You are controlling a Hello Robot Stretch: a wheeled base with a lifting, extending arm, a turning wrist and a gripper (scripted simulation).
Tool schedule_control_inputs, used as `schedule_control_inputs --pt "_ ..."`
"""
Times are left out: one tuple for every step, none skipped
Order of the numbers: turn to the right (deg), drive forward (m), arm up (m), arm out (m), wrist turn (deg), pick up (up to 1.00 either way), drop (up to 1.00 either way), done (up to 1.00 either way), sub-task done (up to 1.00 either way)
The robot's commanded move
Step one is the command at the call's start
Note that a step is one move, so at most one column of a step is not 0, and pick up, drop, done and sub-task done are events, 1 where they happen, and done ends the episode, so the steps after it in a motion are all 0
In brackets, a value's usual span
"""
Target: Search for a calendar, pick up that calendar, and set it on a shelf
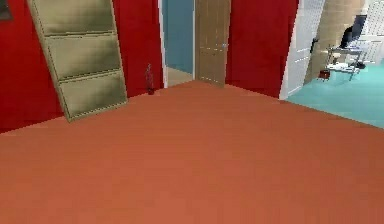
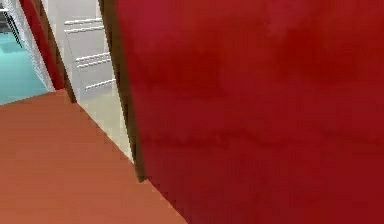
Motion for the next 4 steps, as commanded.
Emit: schedule_control_inputs --pt "0.0 1.0 0.0 0.0 0.0 0.0 0.0 0.0 0.0" --pt "0.0 1.0 0.0 0.0 0.0 0.0 0.0 0.0 0.0" --pt "0.0 1.0 0.0 0.0 0.0 0.0 0.0 0.0 0.0" --pt "0.0 0.95 0.0 0.0 0.0 0.0 0.0 0.0 0.0"
